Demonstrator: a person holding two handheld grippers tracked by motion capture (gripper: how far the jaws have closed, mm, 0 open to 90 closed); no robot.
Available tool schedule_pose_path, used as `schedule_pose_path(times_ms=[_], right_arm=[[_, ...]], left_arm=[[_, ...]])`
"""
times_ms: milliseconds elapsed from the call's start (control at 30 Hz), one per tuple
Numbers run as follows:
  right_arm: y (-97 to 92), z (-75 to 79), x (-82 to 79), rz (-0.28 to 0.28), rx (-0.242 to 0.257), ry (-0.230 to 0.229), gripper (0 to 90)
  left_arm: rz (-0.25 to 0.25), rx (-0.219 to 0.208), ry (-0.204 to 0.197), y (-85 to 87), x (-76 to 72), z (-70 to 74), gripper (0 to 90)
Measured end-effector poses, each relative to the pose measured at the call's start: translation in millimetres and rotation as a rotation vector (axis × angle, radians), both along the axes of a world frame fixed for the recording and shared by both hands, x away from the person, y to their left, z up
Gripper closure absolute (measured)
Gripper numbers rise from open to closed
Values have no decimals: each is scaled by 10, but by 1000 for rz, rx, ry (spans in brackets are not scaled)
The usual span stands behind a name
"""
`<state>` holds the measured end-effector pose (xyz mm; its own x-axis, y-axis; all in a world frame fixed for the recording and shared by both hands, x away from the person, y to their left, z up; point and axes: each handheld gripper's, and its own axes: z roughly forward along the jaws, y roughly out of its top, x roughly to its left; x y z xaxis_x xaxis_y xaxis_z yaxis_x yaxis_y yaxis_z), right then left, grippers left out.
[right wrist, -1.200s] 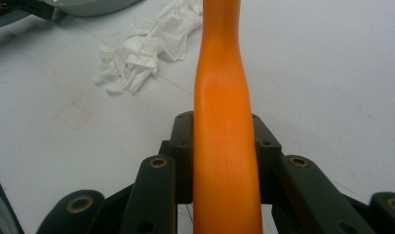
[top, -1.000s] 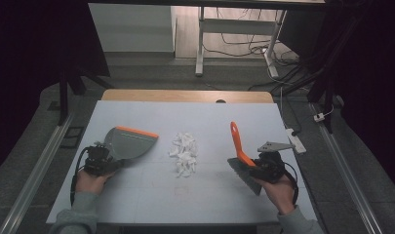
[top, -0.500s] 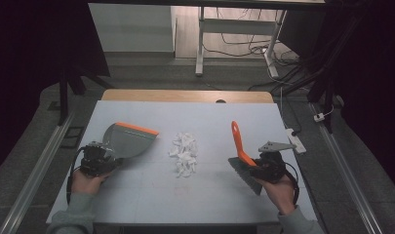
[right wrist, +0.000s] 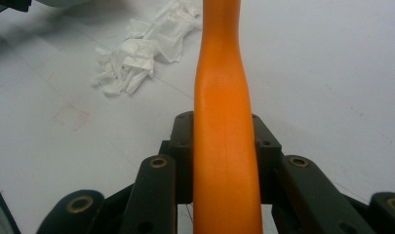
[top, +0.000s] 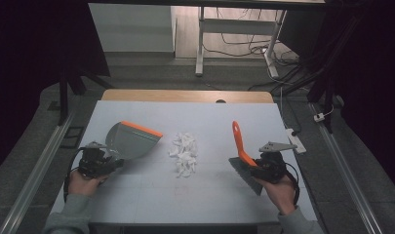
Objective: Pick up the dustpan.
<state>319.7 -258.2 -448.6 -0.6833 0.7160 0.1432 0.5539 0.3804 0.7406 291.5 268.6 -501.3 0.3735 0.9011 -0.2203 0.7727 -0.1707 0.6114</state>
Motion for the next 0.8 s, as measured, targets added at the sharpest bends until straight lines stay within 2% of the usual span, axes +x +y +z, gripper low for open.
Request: schedule_pose_path(times_ms=[333, 467, 633, 800], right_arm=[[-24, -19, 61, -18, 19, 4, 703], [-33, -38, 102, -27, 25, 12, 703], [-57, -25, 121, -38, 27, 9, 703], [-77, -11, 115, -42, 32, 4, 703]], left_arm=[[-46, -37, -9, 71, -6, 15, 617], [-84, -53, -21, 62, -21, 33, 618], [-125, -40, -25, 8, -35, 50, 617], [-178, 5, -55, -33, -118, 131, 617]])
